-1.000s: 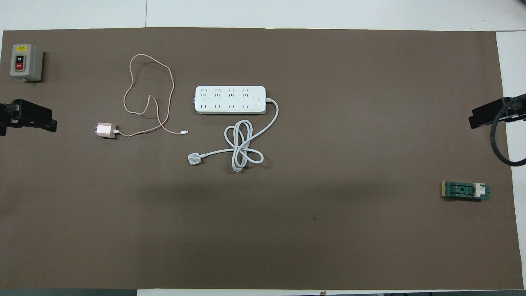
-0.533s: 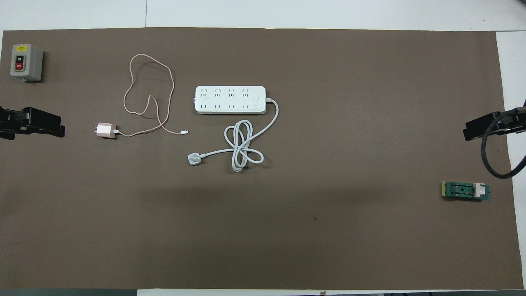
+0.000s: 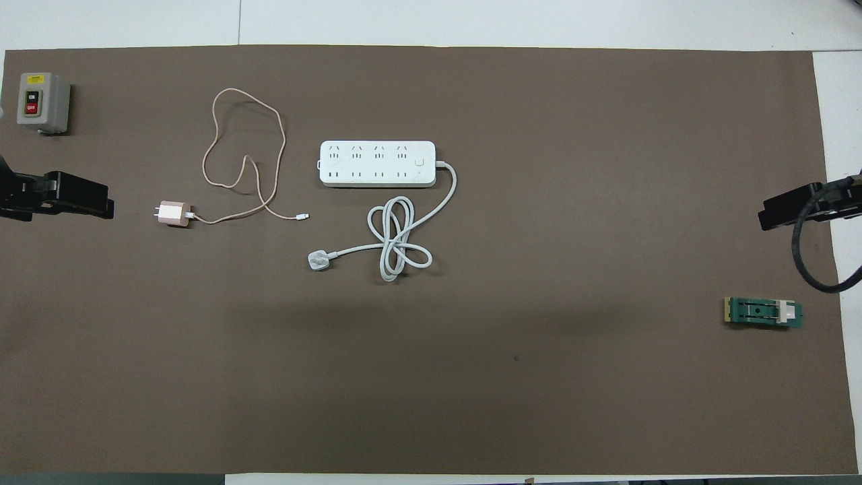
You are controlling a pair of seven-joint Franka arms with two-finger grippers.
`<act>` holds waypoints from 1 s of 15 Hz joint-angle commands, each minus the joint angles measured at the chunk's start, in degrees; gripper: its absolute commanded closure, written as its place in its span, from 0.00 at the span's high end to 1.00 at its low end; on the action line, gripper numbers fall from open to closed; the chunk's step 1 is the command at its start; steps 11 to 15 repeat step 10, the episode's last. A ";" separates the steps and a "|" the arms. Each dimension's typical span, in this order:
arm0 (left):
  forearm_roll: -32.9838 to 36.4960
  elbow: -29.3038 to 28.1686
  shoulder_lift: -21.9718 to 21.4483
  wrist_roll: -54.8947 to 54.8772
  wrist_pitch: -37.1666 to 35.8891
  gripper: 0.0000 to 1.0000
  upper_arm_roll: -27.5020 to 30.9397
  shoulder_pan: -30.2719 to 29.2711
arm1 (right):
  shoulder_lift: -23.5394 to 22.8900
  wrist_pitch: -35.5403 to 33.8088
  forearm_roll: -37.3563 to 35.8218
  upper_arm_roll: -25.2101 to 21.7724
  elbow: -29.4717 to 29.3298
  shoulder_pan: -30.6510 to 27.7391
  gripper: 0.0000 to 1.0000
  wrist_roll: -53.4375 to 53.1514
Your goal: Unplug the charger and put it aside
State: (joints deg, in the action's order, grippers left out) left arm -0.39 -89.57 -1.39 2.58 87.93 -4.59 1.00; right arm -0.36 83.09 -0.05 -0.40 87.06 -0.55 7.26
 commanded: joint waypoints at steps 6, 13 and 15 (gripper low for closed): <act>-0.58 -0.26 -0.20 -0.91 0.49 1.00 2.74 1.63 | 1.41 1.54 1.98 -0.56 1.80 0.11 1.00 0.30; -0.58 0.18 -0.02 -0.91 0.49 1.00 2.74 1.63 | 1.50 1.19 1.89 -0.56 1.80 0.20 1.00 0.48; -0.58 0.18 -0.02 -0.91 0.49 1.00 2.74 1.63 | 1.50 1.19 1.89 -0.56 1.80 0.20 1.00 0.48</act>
